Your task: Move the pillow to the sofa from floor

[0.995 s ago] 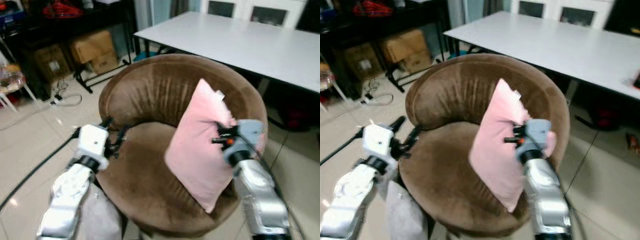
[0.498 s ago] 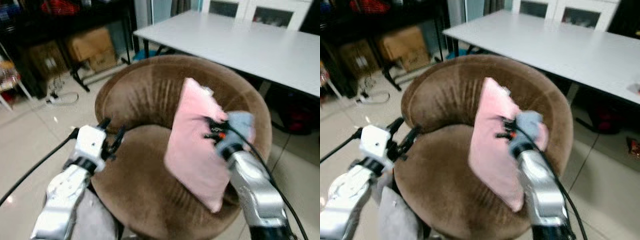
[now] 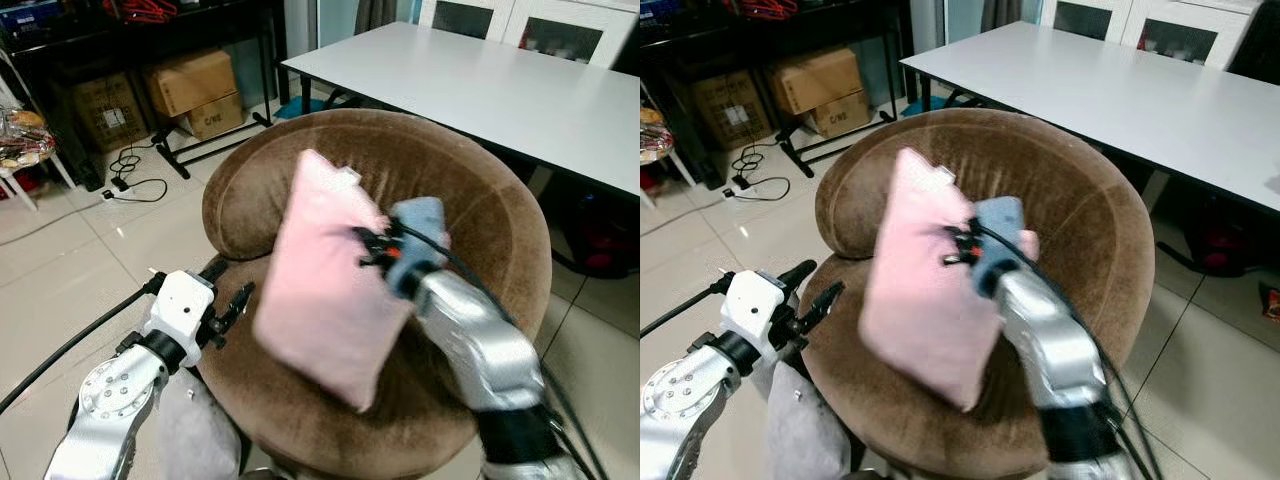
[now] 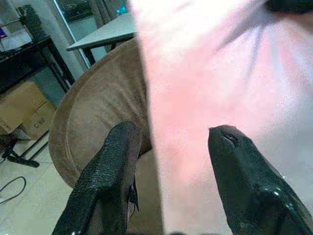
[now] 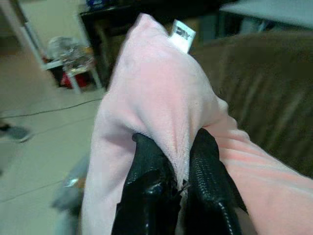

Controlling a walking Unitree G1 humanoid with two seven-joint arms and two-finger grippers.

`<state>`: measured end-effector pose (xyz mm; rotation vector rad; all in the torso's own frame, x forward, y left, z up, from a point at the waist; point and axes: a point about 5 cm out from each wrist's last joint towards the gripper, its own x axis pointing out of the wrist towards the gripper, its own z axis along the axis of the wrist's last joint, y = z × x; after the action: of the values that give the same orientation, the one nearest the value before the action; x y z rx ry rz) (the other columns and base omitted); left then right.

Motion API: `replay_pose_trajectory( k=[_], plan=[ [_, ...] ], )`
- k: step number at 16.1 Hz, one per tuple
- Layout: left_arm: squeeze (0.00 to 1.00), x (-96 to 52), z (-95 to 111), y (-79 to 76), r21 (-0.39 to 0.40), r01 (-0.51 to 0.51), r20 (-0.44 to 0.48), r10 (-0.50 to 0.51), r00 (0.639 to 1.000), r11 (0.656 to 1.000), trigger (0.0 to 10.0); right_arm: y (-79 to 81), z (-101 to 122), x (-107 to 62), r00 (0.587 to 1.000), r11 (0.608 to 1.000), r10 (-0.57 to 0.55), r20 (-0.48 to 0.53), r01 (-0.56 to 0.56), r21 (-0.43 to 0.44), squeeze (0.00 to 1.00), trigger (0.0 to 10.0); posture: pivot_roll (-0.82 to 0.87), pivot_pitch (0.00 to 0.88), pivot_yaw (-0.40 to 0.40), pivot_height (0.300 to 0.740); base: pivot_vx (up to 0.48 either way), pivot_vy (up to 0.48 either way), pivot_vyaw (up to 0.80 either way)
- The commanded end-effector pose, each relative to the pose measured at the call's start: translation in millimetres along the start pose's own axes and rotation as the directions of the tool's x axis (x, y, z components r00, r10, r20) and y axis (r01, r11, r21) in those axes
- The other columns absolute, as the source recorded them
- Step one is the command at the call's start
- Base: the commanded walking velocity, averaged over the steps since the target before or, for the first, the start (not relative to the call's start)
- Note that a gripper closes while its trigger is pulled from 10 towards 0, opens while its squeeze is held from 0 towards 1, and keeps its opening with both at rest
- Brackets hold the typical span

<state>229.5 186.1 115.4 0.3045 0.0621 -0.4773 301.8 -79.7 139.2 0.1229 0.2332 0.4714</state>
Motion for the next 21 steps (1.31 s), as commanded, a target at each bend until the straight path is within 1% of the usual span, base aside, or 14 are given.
replay_pose_trajectory(
  k=[1,2,3,4,7,9,11,13,14,16,17,18,20,21],
  plan=[
    [0.00,0.2,1.9,-2.2,0.009,0.028,-0.004,-0.028,1.000,1.000,10.0,-2.2,9.0,6.4,0.999,0.999,-0.026,0.022,0.025,0.037,0.00,10.0,0.00,0.000,0.031,0.740,0.000,0.000,0.00],
    [0.00,-0.9,1.7,-2.4,0.012,0.044,-0.010,-0.044,0.999,0.999,10.0,-12.9,14.0,16.0,0.992,0.982,-0.119,0.033,0.113,0.151,0.00,10.0,0.00,0.000,0.030,0.740,0.000,0.000,0.00],
    [0.00,-1.2,1.5,-2.7,0.011,0.050,-0.013,-0.050,0.999,0.999,10.0,-19.4,14.3,18.6,0.985,0.968,-0.169,0.030,0.160,0.192,0.00,10.0,0.00,0.000,0.031,0.740,0.000,0.000,0.00],
    [0.00,-2.3,0.5,-5.1,0.004,0.085,-0.026,-0.085,0.996,0.996,10.0,-45.1,9.5,23.9,0.952,0.906,-0.306,-0.001,0.292,0.307,0.00,10.0,0.01,0.000,0.029,0.740,0.000,0.000,0.00],
    [0.00,-2.9,-0.1,-7.4,0.003,0.125,-0.039,-0.125,0.991,0.992,10.0,-88.8,-3.4,20.3,0.868,0.801,-0.491,-0.074,0.484,0.353,0.00,10.0,0.02,0.000,0.028,0.740,0.000,0.000,0.00],
    [0.00,-3.1,-2.3,-9.8,-0.014,0.167,-0.055,-0.168,0.984,0.986,10.0,-121.8,-34.1,6.3,0.738,0.678,-0.629,-0.244,0.675,0.291,0.00,10.0,0.02,0.000,0.029,0.740,0.000,0.000,0.00],
    [0.00,-2.5,-3.5,-12.0,-0.036,0.210,-0.065,-0.212,0.975,0.977,10.0,-133.0,-56.1,-2.2,0.657,0.588,-0.674,-0.338,0.754,0.292,0.00,10.0,0.02,0.000,0.034,0.740,0.000,0.000,0.00],
    [0.00,-3.2,-6.0,-15.9,-0.078,0.268,-0.081,-0.274,0.958,0.960,10.0,-138.0,-62.8,-6.1,0.612,0.552,-0.705,-0.358,0.791,0.265,0.00,10.0,0.02,0.000,0.035,0.740,0.000,0.000,0.00],
    [0.00,-6.1,-7.1,-18.8,-0.101,0.331,-0.091,-0.340,0.936,0.938,10.0,-144.1,-61.2,-8.7,0.566,0.513,-0.746,-0.351,0.825,0.238,0.00,10.0,0.02,0.000,0.037,0.740,0.000,0.000,0.00],
    [0.00,-7.5,-7.9,-17.8,-0.099,0.348,-0.100,-0.357,0.929,0.932,10.0,-145.6,-57.6,-7.1,0.576,0.511,-0.746,-0.334,0.817,0.268,0.00,10.0,0.01,0.000,0.039,0.740,0.000,0.000,0.00],
    [0.00,-6.9,-8.0,-16.9,-0.093,0.343,-0.101,-0.351,0.931,0.935,10.0,-144.6,-52.7,-3.8,0.611,0.545,-0.735,-0.295,0.791,0.279,0.07,10.0,0.01,0.000,0.039,0.740,0.000,0.000,0.00],
    [0.00,-6.3,-7.8,-16.2,-0.089,0.339,-0.100,-0.347,0.933,0.937,10.0,-144.3,-46.9,-1.1,0.646,0.594,-0.727,-0.233,0.762,0.259,1.00,10.0,0.01,0.000,0.040,0.740,0.000,0.000,0.00],
    [0.00,-5.4,-6.8,-15.5,-0.089,0.329,-0.090,-0.337,0.937,0.940,10.0,-142.4,-42.9,1.8,0.700,0.640,-0.689,-0.189,0.709,0.295,1.00,10.0,0.01,0.000,0.037,0.740,0.000,0.000,0.00],
    [0.00,-5.2,-6.5,-15.9,-0.102,0.336,-0.085,-0.344,0.935,0.936,10.0,-144.4,-41.9,0.2,0.694,0.647,-0.700,-0.169,0.716,0.263,1.00,10.0,0.01,0.000,0.035,0.740,0.000,0.000,0.00]
  ],
)
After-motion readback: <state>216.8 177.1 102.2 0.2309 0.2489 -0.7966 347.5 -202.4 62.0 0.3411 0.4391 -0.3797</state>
